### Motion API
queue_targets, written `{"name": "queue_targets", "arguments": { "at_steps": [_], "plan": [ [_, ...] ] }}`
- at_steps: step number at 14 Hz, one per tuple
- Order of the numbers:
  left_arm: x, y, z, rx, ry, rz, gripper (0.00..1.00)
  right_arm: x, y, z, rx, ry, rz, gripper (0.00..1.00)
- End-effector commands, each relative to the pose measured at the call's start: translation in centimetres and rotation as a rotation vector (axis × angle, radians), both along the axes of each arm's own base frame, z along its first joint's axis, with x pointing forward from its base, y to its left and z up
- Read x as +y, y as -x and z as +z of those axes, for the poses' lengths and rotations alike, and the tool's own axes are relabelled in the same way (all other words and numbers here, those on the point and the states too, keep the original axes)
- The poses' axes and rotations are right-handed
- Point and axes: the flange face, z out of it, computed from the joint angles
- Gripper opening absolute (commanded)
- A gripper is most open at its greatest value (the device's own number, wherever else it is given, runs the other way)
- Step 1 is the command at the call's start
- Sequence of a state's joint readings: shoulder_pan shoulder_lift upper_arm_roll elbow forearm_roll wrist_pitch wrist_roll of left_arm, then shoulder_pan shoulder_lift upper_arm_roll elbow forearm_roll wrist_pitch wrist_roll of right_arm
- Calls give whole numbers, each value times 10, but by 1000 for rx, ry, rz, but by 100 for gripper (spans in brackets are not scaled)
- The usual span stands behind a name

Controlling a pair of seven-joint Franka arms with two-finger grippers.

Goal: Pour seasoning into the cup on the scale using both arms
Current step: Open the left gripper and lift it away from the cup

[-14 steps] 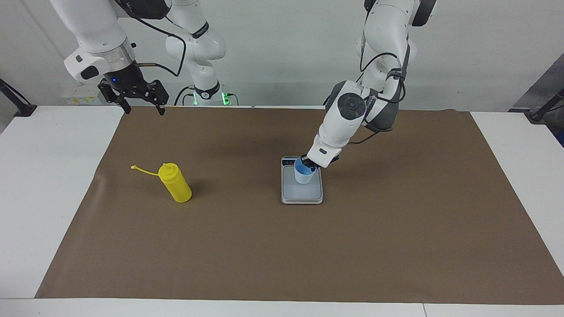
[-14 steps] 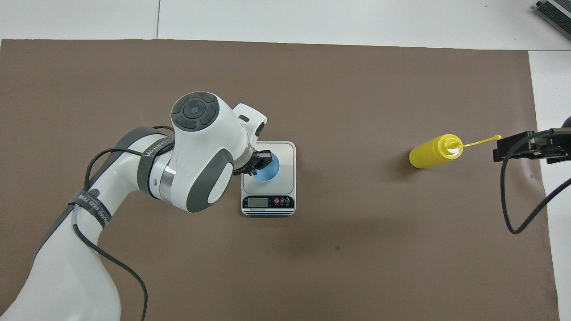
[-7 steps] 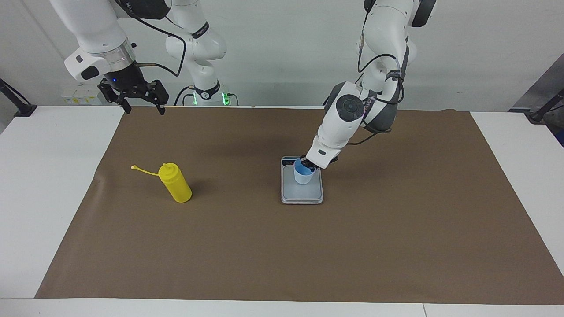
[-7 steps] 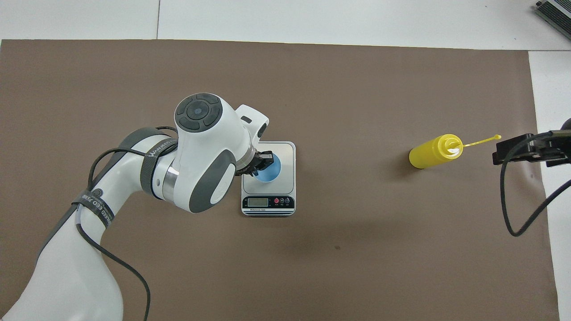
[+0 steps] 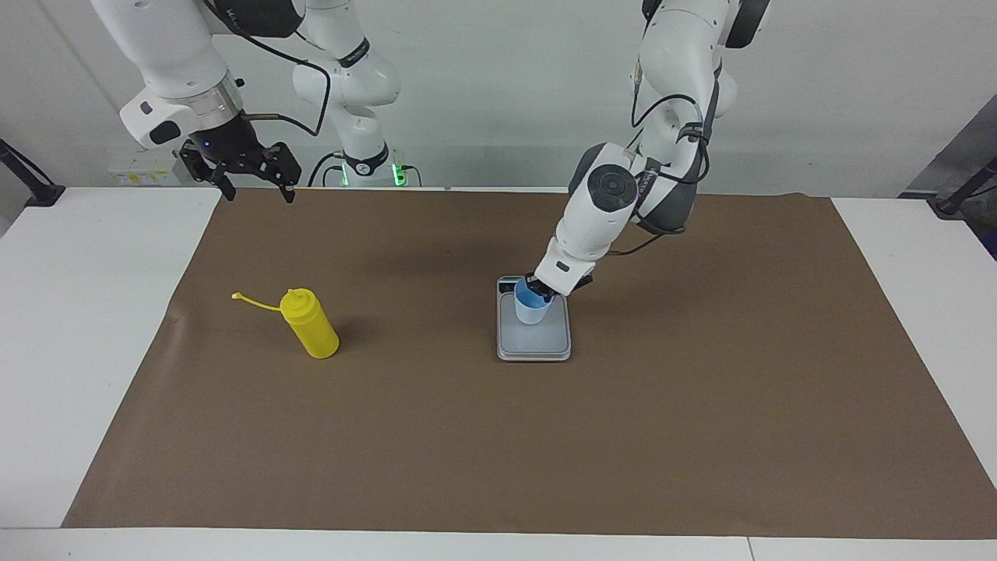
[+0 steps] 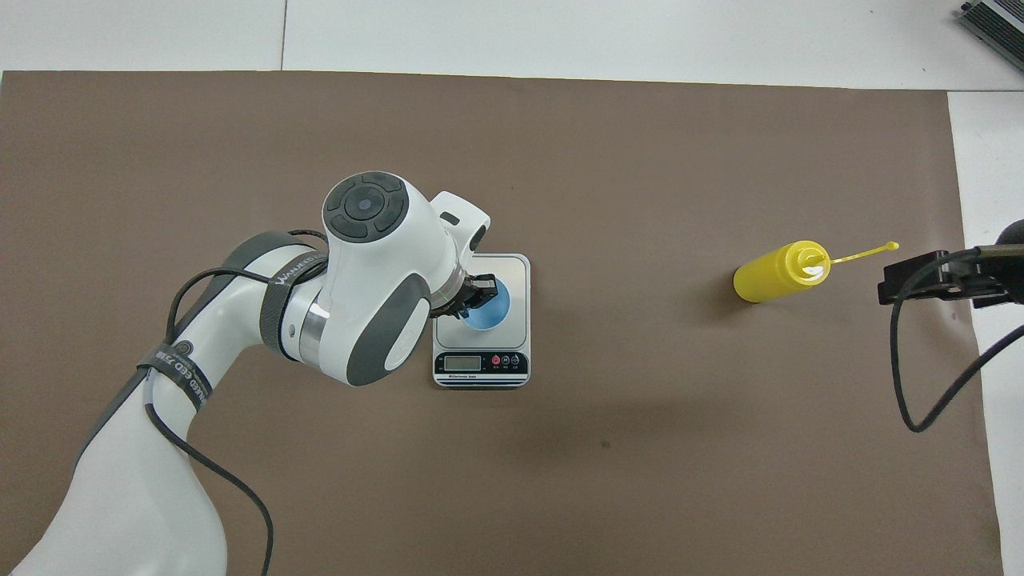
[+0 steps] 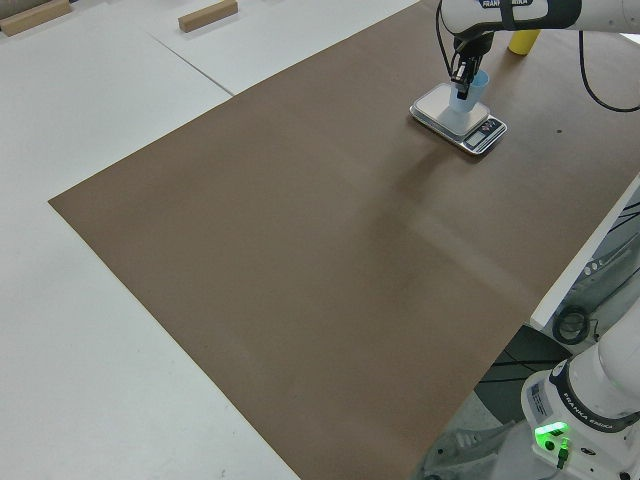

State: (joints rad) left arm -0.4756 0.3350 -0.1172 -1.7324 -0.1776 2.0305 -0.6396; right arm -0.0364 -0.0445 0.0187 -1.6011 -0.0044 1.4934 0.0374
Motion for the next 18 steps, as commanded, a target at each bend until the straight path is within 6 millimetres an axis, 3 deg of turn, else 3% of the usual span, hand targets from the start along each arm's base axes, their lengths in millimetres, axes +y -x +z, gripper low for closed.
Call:
{"name": "queue_targets", "arguments": {
  "at_steps": [1, 2, 3, 4, 6, 8, 11, 15, 18],
  "plan": [
    [-2, -3, -5, -26, -32, -17, 0, -1, 6, -1, -24, -15, -8, 100],
    [-2, -4, -5, -27, -31, -17, 0, 0, 6, 0, -25, -16, -5, 100],
    [-3, -4, -4, -29, -31, -17, 30, 3, 7, 0, -27, -15, -2, 100],
    [-4, -4, -3, -31, -31, -19, 99, 4, 7, 1, -30, -15, 0, 100],
    [-3, -7, 3, -34, -33, -16, 100, 4, 7, 1, -30, -15, 0, 100],
    [11, -21, 35, -62, -21, 10, 100, 4, 7, 0, -33, -15, 0, 100],
    [63, -42, 93, -158, -58, 51, 100, 4, 6, -2, -39, -15, 3, 100],
    [121, -52, 127, -184, -99, 5, 100, -5, 19, -26, -67, -15, 47, 100],
    [179, -50, 154, -173, -108, -78, 100, -28, 30, -50, -118, -16, 166, 100]
  ]
}}
